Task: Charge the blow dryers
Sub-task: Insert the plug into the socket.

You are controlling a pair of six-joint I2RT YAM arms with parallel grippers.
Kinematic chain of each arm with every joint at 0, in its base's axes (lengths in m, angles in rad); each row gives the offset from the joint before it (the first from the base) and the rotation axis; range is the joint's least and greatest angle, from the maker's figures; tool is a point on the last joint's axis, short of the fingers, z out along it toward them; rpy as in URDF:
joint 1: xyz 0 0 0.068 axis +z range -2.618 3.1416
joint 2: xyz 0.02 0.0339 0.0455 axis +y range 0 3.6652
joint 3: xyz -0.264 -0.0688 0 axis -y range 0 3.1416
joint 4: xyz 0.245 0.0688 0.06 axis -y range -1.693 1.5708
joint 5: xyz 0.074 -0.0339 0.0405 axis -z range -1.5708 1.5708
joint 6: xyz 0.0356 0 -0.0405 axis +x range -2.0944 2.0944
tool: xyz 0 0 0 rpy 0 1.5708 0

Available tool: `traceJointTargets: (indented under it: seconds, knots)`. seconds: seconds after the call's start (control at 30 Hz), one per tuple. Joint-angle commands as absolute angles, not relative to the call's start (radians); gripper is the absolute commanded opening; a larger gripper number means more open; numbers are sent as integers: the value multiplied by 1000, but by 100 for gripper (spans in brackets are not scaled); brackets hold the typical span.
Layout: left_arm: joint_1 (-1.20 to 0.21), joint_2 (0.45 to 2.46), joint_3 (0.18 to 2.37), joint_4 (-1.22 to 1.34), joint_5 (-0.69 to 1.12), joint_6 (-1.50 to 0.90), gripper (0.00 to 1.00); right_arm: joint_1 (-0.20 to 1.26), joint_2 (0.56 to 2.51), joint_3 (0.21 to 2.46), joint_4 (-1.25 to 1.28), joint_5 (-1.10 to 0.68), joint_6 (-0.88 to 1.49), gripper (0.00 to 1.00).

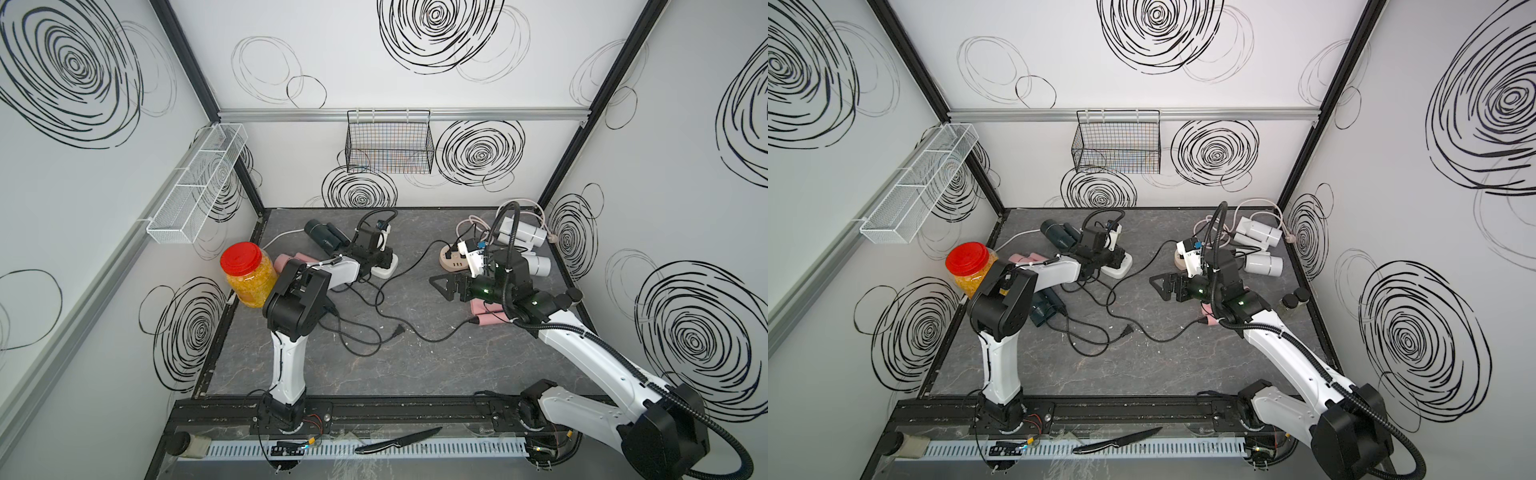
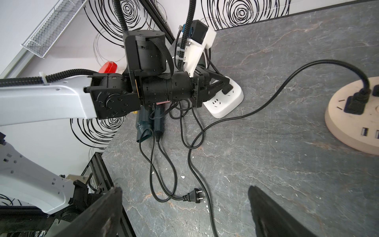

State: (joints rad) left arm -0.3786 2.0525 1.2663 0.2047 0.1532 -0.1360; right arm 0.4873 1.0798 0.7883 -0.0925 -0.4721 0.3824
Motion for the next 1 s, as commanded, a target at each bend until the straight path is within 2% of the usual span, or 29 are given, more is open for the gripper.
traceJointTargets:
  seconds: [0.0, 0.3, 0.5, 0.97]
  knots:
    - [-366, 2136, 1231, 51, 204, -162, 5, 480, 1058, 768, -62, -486, 394, 98]
    - [-428, 2145, 1246, -7, 23, -97, 4, 476, 1054, 759, -55, -486, 400, 98]
    - [-418, 2163, 1301, -58, 58, -111, 4, 475, 1049, 761, -58, -488, 401, 98]
    - [-401, 2367, 1764, -332, 3, -127, 4, 463, 1042, 746, -52, -479, 405, 98]
